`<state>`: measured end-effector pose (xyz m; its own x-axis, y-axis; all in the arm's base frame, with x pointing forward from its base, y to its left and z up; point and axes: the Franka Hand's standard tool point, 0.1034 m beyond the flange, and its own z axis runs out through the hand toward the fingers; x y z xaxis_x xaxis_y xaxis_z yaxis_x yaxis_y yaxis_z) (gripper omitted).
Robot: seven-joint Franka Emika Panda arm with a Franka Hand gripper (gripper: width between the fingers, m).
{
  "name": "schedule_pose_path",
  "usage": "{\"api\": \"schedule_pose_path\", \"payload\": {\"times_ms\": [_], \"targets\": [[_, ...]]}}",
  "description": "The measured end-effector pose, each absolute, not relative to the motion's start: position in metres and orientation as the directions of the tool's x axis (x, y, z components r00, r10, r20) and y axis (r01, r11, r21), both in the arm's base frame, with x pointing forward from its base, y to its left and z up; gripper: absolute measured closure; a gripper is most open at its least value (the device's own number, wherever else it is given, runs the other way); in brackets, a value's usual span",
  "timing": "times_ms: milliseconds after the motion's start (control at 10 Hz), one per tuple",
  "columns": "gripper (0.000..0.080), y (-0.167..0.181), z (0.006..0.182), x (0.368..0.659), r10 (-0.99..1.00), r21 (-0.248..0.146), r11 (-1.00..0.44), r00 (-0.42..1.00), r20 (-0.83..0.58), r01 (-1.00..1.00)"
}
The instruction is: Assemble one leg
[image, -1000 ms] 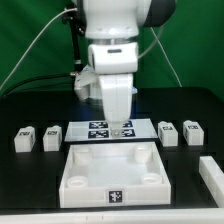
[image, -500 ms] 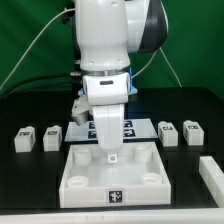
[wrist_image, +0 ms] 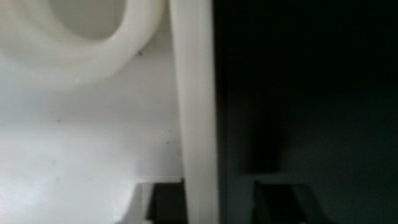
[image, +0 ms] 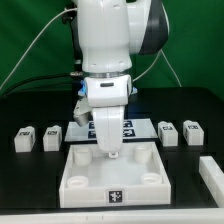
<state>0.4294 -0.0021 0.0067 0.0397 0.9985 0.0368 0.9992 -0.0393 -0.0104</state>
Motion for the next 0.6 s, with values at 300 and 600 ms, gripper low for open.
{"api": "schedule_pose_path", "payload": {"times_ms": [300, 600], "targets": [[0.0745, -0.0025, 0.0068, 0.4297, 0.998, -0.009, -0.041, 0.041, 0.037, 0.999], [0.0745, -0.0025, 0.0068, 0.4297, 0.998, -0.009, -0.041, 0.041, 0.037, 0.999]]}}
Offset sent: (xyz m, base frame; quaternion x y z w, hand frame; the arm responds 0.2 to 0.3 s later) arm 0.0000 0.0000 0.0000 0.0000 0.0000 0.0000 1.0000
